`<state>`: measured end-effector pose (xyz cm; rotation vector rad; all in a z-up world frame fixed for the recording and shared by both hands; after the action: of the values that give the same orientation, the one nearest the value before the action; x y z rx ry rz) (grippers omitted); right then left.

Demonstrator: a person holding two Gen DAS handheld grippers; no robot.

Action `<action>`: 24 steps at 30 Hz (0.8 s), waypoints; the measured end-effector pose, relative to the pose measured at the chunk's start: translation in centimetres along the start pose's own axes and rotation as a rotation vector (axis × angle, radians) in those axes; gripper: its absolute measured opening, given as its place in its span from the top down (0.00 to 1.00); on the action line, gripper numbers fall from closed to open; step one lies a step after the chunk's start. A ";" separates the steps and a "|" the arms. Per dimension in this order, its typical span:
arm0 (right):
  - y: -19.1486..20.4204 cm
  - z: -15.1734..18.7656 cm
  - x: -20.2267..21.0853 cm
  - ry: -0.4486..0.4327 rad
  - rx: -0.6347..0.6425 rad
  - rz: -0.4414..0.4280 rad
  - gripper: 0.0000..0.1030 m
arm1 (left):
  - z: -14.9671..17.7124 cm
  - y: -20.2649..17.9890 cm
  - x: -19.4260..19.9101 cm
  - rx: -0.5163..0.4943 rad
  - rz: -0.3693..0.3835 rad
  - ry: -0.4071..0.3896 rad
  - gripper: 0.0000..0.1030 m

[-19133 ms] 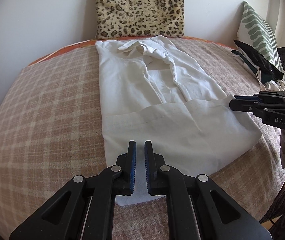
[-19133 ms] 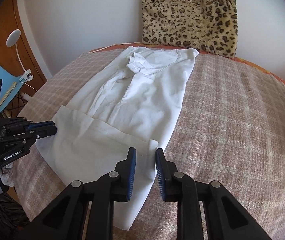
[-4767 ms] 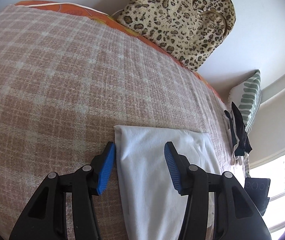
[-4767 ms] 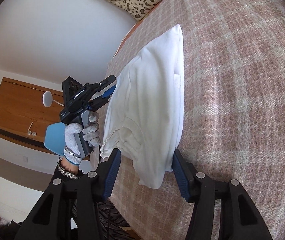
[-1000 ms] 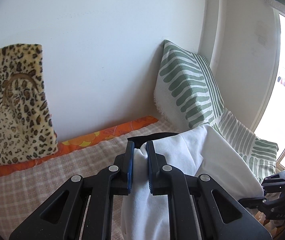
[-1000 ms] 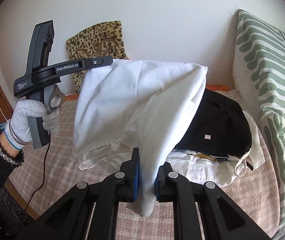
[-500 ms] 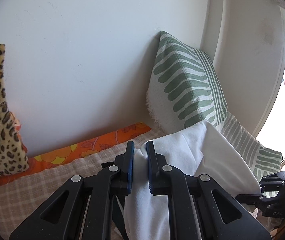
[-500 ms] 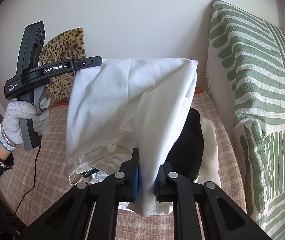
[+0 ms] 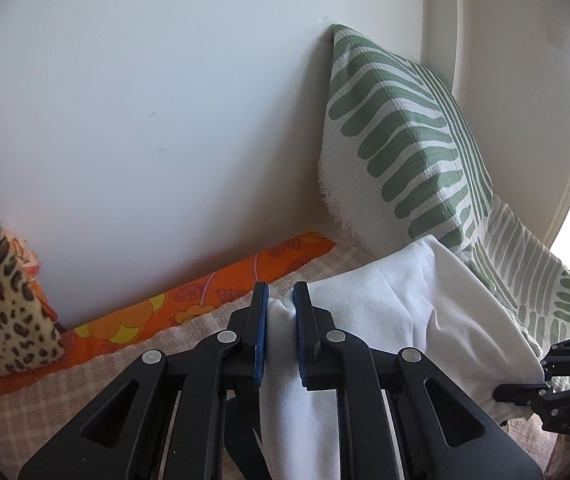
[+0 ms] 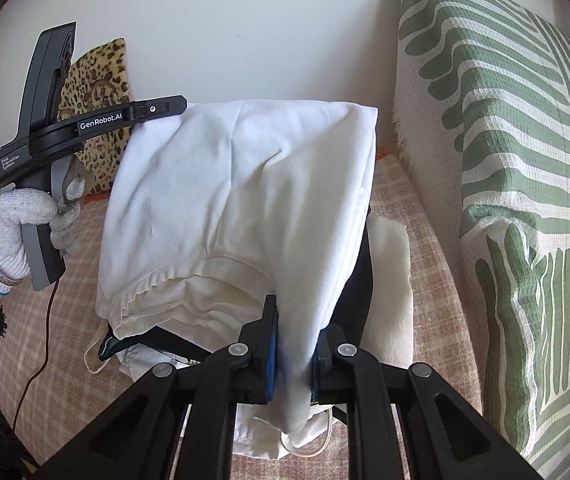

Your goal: Fold small clothes

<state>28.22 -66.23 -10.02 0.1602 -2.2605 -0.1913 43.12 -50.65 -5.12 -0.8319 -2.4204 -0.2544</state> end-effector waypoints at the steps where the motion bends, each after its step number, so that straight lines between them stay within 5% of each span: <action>1: -0.1 0.1 -0.1 0.006 0.009 0.015 0.88 | 0.0 0.0 0.0 -0.006 -0.014 -0.002 0.86; 3: -0.6 0.3 -0.2 0.010 0.024 0.073 0.80 | -0.1 0.4 -0.1 -0.031 -0.069 -0.003 0.84; 5: -1.6 0.2 0.1 0.002 0.009 0.119 0.63 | -0.2 0.9 -0.1 -0.022 -0.089 0.001 0.71; 7: -2.3 0.2 0.7 -0.007 -0.016 0.132 0.59 | -0.3 1.3 0.4 -0.002 -0.092 -0.010 0.59; 11: -2.7 0.4 1.8 -0.017 -0.018 0.161 0.44 | -0.1 1.3 1.5 -0.008 -0.079 -0.009 0.53; 16: -2.3 0.1 3.7 -0.058 -0.037 0.189 0.33 | 0.3 1.4 3.8 0.025 -0.041 -0.009 0.38; 24: 0.3 -1.3 8.2 -0.145 -0.050 0.222 0.17 | 0.9 1.7 9.3 0.031 -0.035 -0.024 0.30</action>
<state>23.98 -67.47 -3.01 -0.1358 -2.3947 -0.1452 37.78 -44.30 -0.59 -0.7842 -2.4569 -0.2212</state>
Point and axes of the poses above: each gripper's, at about its wrist camera, not at the fingertips, and x roughly against the way its jaws point, y to its left, z to its underside, the point moved 10 cm from there along -x, roughly the way its jaws point, and after that the axes turned 3 degrees about -x, right-handed, at the moved point
